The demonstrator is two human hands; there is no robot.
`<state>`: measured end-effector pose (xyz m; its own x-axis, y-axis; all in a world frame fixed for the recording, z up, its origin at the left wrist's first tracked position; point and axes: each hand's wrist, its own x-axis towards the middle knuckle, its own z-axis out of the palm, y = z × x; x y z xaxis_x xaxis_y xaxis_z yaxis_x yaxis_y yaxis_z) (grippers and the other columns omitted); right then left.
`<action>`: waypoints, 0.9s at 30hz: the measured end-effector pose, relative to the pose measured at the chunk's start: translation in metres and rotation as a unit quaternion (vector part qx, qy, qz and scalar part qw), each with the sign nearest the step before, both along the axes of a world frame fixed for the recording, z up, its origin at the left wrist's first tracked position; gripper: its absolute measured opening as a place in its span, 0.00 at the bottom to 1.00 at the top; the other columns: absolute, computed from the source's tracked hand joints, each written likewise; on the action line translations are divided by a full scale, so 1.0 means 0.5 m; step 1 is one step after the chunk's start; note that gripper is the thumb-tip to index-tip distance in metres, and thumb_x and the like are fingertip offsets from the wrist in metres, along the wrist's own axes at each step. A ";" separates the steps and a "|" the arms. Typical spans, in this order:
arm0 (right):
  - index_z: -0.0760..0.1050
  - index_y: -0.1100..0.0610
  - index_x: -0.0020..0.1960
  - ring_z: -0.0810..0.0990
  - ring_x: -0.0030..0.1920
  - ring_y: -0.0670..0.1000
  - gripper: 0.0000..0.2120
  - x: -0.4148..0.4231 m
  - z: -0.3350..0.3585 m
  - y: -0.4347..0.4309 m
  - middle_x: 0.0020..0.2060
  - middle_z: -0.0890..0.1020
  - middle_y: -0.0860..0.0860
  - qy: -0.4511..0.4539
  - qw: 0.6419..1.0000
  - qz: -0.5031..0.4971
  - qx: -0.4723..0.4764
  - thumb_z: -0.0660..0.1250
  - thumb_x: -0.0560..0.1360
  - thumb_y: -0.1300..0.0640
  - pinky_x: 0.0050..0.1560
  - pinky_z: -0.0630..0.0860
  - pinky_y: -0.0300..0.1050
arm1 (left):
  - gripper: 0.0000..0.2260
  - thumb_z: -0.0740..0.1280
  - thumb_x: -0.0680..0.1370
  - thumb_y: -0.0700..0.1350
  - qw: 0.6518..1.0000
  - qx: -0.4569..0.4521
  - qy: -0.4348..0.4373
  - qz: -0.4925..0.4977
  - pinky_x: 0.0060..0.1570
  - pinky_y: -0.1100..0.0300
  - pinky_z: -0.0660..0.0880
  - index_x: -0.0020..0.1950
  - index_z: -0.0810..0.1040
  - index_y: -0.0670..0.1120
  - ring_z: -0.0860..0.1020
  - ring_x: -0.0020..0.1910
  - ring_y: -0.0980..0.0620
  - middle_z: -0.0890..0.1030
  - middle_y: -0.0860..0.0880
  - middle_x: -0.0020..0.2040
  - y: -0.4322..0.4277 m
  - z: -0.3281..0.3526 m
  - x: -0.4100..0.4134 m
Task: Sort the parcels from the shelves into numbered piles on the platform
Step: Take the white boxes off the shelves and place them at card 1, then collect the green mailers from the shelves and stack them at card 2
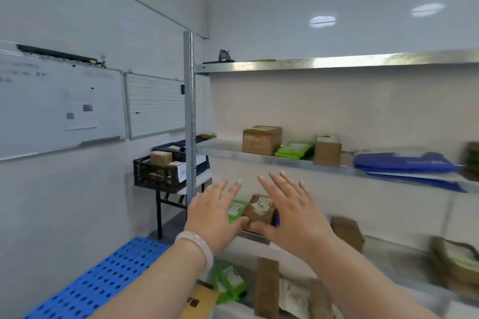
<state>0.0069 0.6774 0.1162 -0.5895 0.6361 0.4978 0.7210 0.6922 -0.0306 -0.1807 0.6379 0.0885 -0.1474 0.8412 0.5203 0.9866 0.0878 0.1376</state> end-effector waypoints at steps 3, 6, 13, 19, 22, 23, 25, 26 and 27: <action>0.39 0.41 0.77 0.37 0.77 0.45 0.41 0.042 -0.023 0.055 0.78 0.42 0.43 0.004 0.999 -0.032 -0.014 0.58 0.73 0.31 0.75 0.35 0.49 | 0.35 0.60 0.76 0.64 1.000 -0.007 -0.007 -0.020 0.75 0.49 0.52 0.77 0.46 0.62 0.51 0.77 0.51 0.50 0.54 0.79 0.076 -0.005 0.039; 0.38 0.41 0.77 0.38 0.77 0.45 0.41 0.069 -0.047 0.118 0.78 0.42 0.43 0.004 0.997 -0.064 -0.039 0.58 0.74 0.32 0.76 0.37 0.50 | 0.34 0.61 0.76 0.63 0.998 -0.013 -0.032 -0.044 0.75 0.50 0.52 0.77 0.46 0.63 0.51 0.77 0.51 0.51 0.55 0.79 0.148 -0.011 0.069; 0.40 0.45 0.78 0.41 0.77 0.45 0.39 0.075 -0.018 0.279 0.78 0.44 0.44 0.023 0.990 -0.126 -0.064 0.57 0.76 0.35 0.77 0.44 0.46 | 0.33 0.60 0.76 0.63 0.993 -0.014 -0.076 -0.094 0.74 0.49 0.55 0.77 0.47 0.62 0.53 0.77 0.50 0.52 0.55 0.78 0.355 0.004 0.065; 0.43 0.44 0.78 0.48 0.77 0.47 0.36 0.013 0.005 0.456 0.78 0.48 0.43 0.083 0.977 -0.159 -0.114 0.56 0.78 0.37 0.75 0.51 0.47 | 0.31 0.60 0.78 0.61 0.982 -0.011 -0.108 -0.154 0.73 0.50 0.58 0.78 0.52 0.59 0.54 0.76 0.50 0.53 0.54 0.78 0.568 0.037 0.035; 0.46 0.48 0.79 0.50 0.77 0.47 0.35 -0.021 0.020 0.559 0.78 0.52 0.45 0.140 0.963 -0.172 -0.154 0.57 0.79 0.39 0.75 0.51 0.46 | 0.30 0.61 0.78 0.58 0.966 -0.012 -0.172 -0.191 0.73 0.49 0.58 0.78 0.54 0.56 0.55 0.76 0.50 0.56 0.52 0.77 0.685 0.052 0.008; 0.48 0.49 0.79 0.51 0.77 0.48 0.34 -0.033 0.024 0.592 0.78 0.54 0.47 0.161 0.958 -0.171 -0.163 0.57 0.79 0.41 0.75 0.53 0.46 | 0.29 0.61 0.79 0.56 0.960 -0.008 -0.192 -0.202 0.73 0.50 0.58 0.77 0.56 0.55 0.56 0.75 0.50 0.57 0.51 0.77 0.720 0.057 0.003; 0.53 0.51 0.78 0.57 0.75 0.49 0.32 -0.054 0.030 0.652 0.76 0.60 0.48 0.201 0.950 -0.169 -0.170 0.59 0.79 0.43 0.74 0.58 0.46 | 0.26 0.62 0.79 0.52 0.952 0.000 -0.212 -0.220 0.71 0.53 0.61 0.76 0.59 0.52 0.61 0.73 0.49 0.63 0.48 0.74 0.780 0.064 -0.002; 0.57 0.51 0.77 0.62 0.73 0.50 0.29 -0.060 0.033 0.679 0.74 0.64 0.49 0.227 0.943 -0.166 -0.178 0.60 0.79 0.46 0.72 0.62 0.45 | 0.24 0.62 0.80 0.51 0.949 -0.003 -0.215 -0.229 0.69 0.54 0.63 0.75 0.62 0.50 0.64 0.70 0.48 0.66 0.47 0.72 0.808 0.064 -0.001; 0.62 0.51 0.75 0.67 0.71 0.50 0.26 -0.065 0.035 0.706 0.71 0.69 0.49 0.255 0.934 -0.163 -0.191 0.61 0.79 0.48 0.67 0.66 0.43 | 0.23 0.62 0.80 0.49 0.947 -0.011 -0.216 -0.236 0.67 0.54 0.65 0.74 0.64 0.49 0.67 0.68 0.47 0.69 0.46 0.70 0.831 0.065 0.001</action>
